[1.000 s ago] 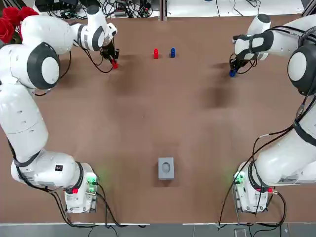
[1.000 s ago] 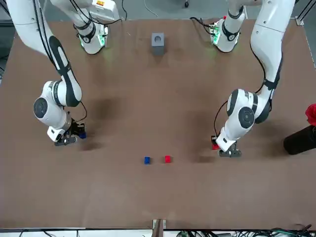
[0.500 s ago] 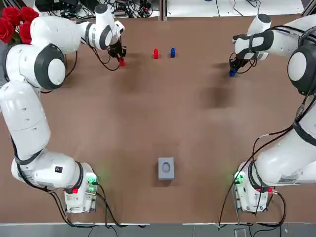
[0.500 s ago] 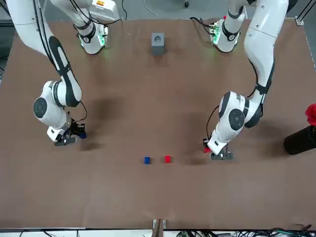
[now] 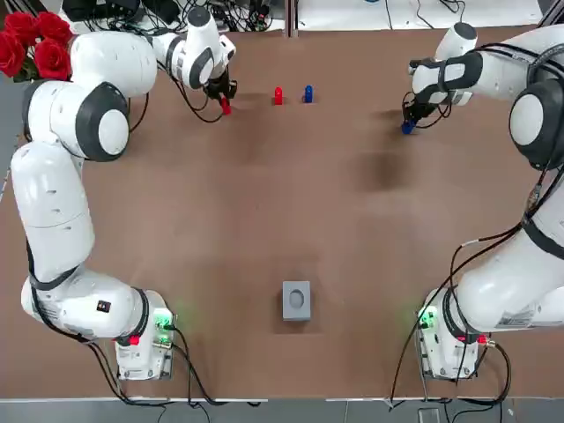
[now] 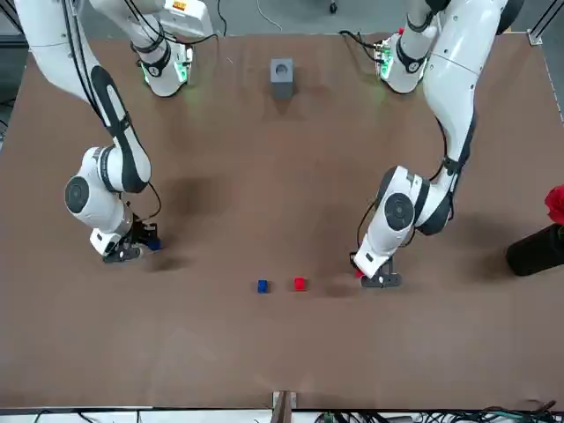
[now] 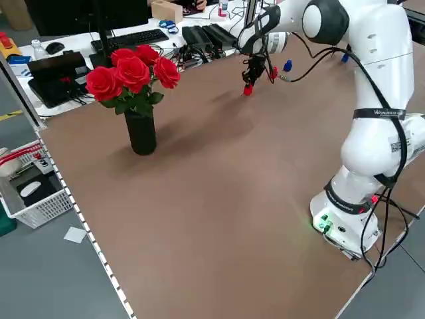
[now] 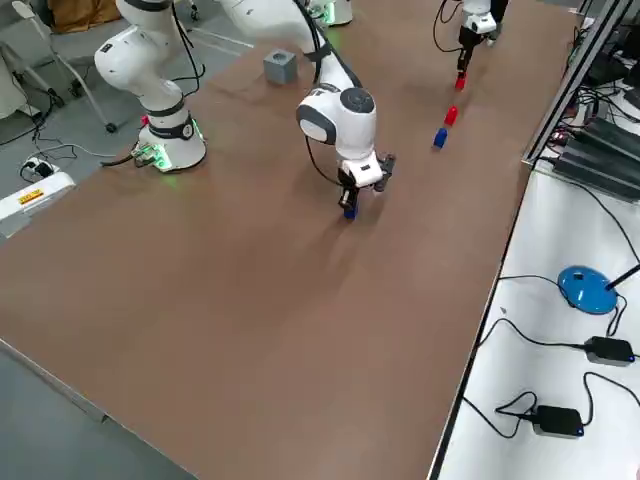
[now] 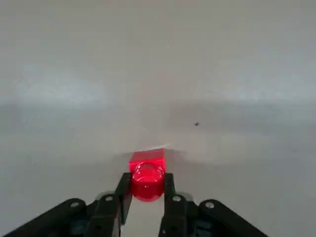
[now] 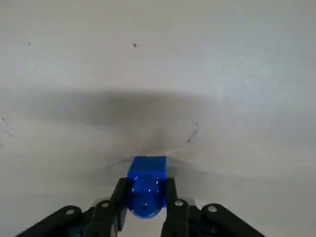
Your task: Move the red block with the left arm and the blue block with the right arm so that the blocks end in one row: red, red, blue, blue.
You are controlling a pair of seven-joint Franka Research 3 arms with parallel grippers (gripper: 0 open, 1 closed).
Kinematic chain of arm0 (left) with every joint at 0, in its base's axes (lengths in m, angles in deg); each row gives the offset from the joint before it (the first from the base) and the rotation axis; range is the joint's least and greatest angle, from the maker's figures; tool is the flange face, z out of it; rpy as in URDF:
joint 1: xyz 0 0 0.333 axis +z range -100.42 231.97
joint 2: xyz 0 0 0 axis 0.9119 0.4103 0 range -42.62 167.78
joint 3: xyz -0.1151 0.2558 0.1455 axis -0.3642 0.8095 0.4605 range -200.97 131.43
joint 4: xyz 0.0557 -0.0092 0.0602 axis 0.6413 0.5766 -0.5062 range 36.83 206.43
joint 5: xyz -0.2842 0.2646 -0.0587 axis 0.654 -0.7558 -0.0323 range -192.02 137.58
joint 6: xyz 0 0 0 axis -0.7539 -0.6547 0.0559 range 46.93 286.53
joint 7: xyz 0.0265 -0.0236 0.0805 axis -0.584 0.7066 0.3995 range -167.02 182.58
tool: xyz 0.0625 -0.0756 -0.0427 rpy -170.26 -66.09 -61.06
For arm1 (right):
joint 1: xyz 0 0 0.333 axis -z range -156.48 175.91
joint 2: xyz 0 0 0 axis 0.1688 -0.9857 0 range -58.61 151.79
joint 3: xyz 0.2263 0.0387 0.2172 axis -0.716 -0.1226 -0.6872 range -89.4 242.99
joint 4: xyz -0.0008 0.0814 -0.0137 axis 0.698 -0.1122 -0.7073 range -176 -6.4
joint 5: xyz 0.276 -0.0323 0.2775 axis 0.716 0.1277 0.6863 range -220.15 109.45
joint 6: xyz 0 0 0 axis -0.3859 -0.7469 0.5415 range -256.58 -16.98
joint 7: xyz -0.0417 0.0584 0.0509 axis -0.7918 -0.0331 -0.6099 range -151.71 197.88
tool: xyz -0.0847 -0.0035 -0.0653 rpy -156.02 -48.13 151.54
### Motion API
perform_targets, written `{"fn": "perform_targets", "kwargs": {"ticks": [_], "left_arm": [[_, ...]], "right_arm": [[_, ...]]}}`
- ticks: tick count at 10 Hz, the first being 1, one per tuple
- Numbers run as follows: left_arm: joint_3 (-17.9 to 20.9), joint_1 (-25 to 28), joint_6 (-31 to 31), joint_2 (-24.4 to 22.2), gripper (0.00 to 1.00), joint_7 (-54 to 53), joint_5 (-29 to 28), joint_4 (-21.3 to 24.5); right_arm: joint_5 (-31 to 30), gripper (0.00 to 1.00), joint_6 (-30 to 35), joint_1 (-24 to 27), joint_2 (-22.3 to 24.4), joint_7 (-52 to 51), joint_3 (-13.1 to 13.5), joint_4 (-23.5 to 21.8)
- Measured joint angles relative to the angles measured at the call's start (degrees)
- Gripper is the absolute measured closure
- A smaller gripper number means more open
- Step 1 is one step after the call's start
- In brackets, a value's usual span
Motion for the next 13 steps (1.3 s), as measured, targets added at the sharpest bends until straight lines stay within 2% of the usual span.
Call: {"fn": "perform_targets", "kwargs": {"ticks": [4,7,9,13], "left_arm": [[0.0,-3.2,-0.4,2.2,0.70,1.4,0.0,-3.5],[-0.1,-4.9,-6.4,4.9,0.70,1.6,0.0,-9.3],[-0.1,-5.7,-7.4,6.5,0.70,1.7,0.0,-12.3],[-0.1,-5.9,-7.5,7.3,0.70,1.5,0.0,-13.9]], "right_arm": [[0.0,0.66,-0.1,-0.8,-1.9,5.5,-2.1,2.9],[0.0,0.66,-0.1,-2.0,-2.7,9.7,-3.3,4.3],[0.0,0.66,-0.2,-2.8,-3.3,11.9,-3.4,5.2],[-1.1,0.66,-0.3,-4.5,-4.6,17.9,-4.5,7.1]]}}
